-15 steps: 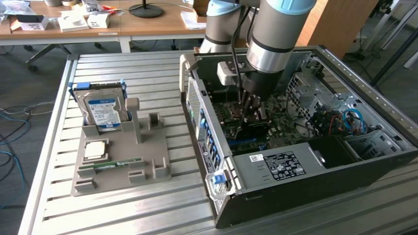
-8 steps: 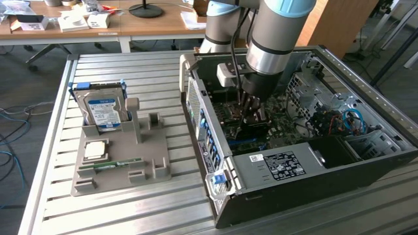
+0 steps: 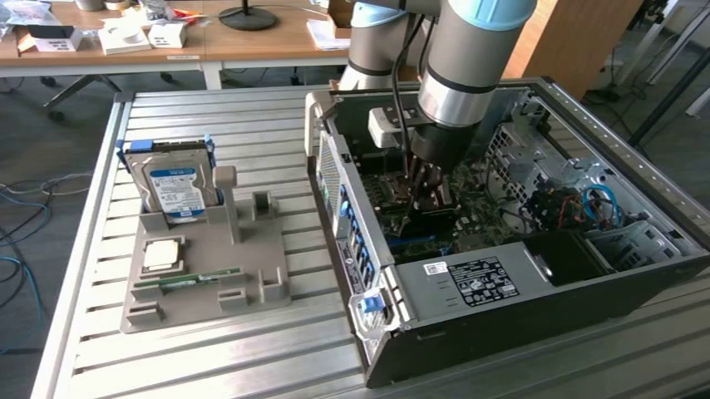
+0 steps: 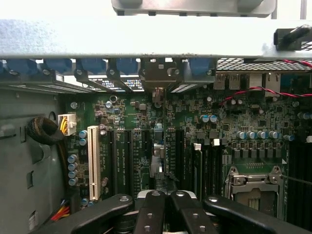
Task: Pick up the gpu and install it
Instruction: 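Press down on the gpu until it lock into place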
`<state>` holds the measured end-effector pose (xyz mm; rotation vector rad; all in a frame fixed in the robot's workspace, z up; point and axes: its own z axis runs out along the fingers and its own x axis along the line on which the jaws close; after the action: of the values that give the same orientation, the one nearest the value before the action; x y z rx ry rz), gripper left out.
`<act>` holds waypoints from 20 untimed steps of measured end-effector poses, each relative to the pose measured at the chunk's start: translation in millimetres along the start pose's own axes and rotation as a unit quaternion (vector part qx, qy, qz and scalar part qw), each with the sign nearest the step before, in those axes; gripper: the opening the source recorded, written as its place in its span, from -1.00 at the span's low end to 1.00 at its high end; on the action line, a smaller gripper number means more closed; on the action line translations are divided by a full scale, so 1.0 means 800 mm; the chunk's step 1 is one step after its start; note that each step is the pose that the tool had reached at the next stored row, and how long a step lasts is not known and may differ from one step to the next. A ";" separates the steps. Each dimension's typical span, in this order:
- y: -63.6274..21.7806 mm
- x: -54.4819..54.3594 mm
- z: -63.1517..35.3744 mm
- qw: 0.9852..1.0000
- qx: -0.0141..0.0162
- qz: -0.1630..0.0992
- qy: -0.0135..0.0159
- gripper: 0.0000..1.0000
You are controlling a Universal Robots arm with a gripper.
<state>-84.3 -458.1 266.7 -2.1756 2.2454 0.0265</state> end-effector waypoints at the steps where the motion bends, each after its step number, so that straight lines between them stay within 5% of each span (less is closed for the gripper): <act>1: 0.000 0.000 0.000 1.000 0.000 0.000 0.000 -0.79; 20: 0.000 -0.002 0.000 1.000 0.000 0.000 0.000 -0.79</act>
<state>-84.4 -456.8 266.6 -2.1752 2.2451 0.0272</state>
